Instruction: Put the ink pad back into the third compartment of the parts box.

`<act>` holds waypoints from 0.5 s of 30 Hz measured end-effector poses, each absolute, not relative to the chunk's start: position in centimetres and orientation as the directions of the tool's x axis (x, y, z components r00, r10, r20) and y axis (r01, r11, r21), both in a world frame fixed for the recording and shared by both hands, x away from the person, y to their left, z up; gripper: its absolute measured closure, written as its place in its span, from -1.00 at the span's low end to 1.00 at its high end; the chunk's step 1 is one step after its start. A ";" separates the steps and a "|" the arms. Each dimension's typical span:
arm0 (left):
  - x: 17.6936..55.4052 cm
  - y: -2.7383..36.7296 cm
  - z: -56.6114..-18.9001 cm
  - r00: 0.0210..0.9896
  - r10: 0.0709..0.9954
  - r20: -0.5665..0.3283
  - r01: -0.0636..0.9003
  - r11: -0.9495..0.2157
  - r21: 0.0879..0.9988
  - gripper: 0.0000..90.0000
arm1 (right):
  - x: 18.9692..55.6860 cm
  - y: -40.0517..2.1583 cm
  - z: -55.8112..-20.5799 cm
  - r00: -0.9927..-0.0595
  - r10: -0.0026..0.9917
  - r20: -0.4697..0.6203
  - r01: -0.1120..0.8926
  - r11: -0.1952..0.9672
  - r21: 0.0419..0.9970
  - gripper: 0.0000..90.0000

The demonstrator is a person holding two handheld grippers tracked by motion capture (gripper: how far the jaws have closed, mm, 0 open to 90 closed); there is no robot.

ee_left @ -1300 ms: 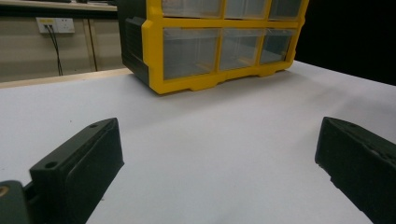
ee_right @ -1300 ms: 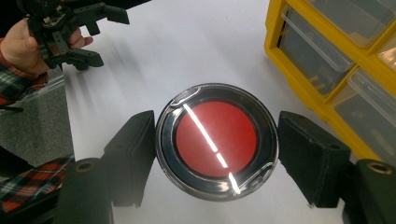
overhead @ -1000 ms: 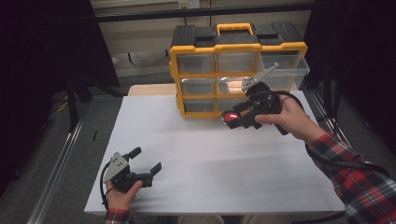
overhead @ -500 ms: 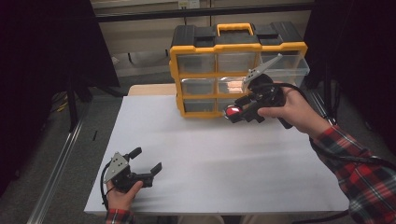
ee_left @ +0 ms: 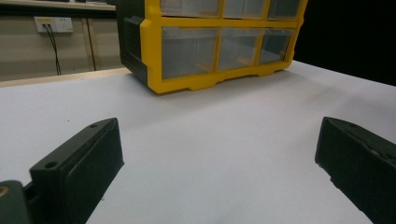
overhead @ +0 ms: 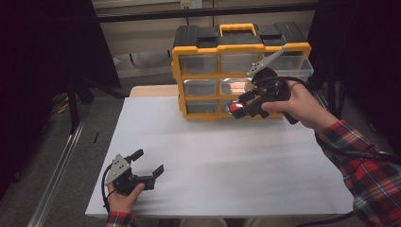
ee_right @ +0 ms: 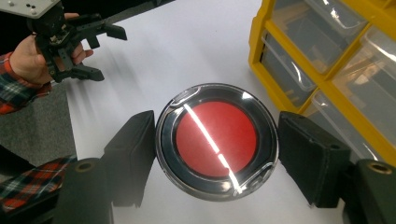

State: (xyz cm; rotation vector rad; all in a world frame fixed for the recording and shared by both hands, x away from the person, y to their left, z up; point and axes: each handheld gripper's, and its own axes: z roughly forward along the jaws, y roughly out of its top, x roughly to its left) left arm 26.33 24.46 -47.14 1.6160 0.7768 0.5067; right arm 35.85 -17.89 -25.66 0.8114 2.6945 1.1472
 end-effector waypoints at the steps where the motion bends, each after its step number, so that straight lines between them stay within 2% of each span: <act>1: 26.4 24.5 -47.1 0.680 0.728 -0.084 0.199 -0.072 0.977 -0.98 | 35.8 -17.9 -25.6 -0.849 0.515 0.114 0.441 0.573 0.691 -0.33; 15: 26.3 24.5 -47.1 0.681 0.727 -0.090 0.202 -0.069 0.977 -0.98 | 36.3 -18.5 -23.9 -0.839 0.533 0.107 0.450 0.570 0.688 -0.33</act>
